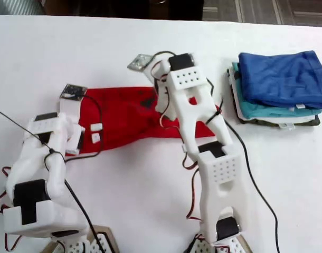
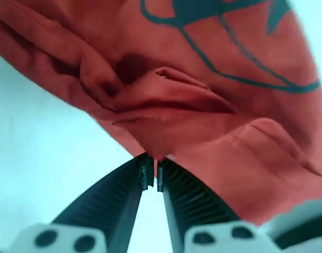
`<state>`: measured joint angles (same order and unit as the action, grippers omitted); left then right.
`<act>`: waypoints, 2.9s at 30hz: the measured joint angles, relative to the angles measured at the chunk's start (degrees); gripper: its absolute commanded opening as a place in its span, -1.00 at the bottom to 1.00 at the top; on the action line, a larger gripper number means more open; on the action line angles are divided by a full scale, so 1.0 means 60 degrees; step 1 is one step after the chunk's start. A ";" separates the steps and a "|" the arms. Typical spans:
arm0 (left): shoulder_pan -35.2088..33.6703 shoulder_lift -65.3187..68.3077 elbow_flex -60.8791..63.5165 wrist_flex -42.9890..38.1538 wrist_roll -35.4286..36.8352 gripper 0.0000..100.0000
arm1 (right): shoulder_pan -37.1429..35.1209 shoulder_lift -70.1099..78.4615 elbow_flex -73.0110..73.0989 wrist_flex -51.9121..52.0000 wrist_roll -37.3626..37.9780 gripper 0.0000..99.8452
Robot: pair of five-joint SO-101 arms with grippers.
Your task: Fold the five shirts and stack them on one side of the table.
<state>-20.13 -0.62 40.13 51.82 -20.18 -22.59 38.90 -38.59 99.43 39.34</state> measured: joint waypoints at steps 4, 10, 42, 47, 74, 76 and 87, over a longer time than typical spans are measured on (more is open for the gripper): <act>0.0000 0.0000 0.0000 0.0000 0.0000 -0.95 | -0.0308 0.0000 0.0264 -0.0791 0.0000 -0.96; 0.0000 0.0000 0.0000 0.0000 0.0000 -0.95 | -0.0674 0.0410 0.0264 -0.2037 0.0000 -0.96; 0.0000 0.0000 0.0000 0.0000 0.0000 -0.95 | 0.2300 -0.0864 0.1934 -0.0689 -0.0615 -0.96; 0.0000 0.0000 0.0000 0.0000 0.0000 -0.95 | 0.2579 -0.0864 0.3326 -0.1861 -0.0615 -0.96; 0.0000 0.0000 0.0015 0.0000 0.0000 -0.95 | 0.4015 -1.2059 1.6425 -0.8425 -0.1641 -0.96; 0.0000 0.0000 0.0015 -0.0015 0.0000 -0.95 | 0.4029 -1.2440 1.7538 -0.9172 -0.1685 -0.96; 0.0000 -0.0015 0.0147 -0.0088 -0.0015 -0.95 | 0.4015 -1.2747 1.9165 -1.0652 -0.2051 -0.96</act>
<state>-20.13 -0.70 41.01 51.30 -20.26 1.49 -37.58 76.40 35.52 27.03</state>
